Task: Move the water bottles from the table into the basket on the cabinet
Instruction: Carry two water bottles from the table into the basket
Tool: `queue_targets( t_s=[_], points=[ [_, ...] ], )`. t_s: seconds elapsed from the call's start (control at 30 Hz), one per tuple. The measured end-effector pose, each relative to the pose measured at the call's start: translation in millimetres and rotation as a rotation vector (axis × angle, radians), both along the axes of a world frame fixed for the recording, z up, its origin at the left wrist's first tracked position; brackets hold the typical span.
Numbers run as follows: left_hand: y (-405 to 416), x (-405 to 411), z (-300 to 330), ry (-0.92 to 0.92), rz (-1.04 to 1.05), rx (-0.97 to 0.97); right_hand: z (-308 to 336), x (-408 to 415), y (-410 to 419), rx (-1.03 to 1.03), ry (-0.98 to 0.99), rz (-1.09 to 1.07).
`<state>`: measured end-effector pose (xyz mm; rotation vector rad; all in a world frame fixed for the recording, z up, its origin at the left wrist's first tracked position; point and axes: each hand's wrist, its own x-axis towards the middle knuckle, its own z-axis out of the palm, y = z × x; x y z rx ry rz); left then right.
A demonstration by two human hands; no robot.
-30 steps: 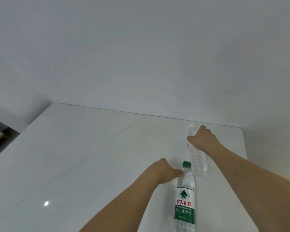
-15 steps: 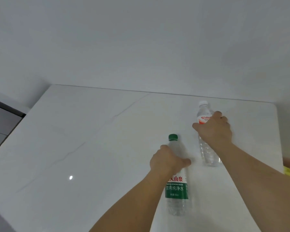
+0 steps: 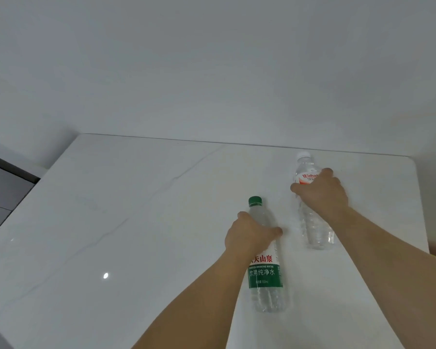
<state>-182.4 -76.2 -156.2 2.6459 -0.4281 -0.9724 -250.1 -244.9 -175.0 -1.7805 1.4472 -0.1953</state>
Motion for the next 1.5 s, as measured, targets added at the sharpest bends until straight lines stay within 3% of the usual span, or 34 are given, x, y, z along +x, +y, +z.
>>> queue_targets(
  t_s=[0.1,0.2,0.43,0.67,0.93,1.5],
  points=[
    [14.9,6.1,15.0,0.017,0.071,-0.129,13.1,-10.6,7.4,0.186,-0.22,-0.07],
    [36.7,14.4,48.4,-0.083,0.093,-0.267,51.9,-15.5,23.8,0.253,-0.473,-0.045],
    [94.8,25.2,208.9,-0.37,0.129,-0.57,211.2,-14.7,84.7,0.153,-0.74,0.205],
    [171.6,13.8,355.2,-0.63,0.21,-0.816,357.7,-17.0,166.3,0.122,-1.109,0.236],
    [257.7,26.0,415.9,-0.675,0.225,-0.883,427.0,-3.7,253.8,0.009,-1.141,0.228],
    [480.0,128.7,436.3,-0.668,0.137,-0.855,442.7,111.4,476.5,-0.062,-1.07,0.269]
  ],
)
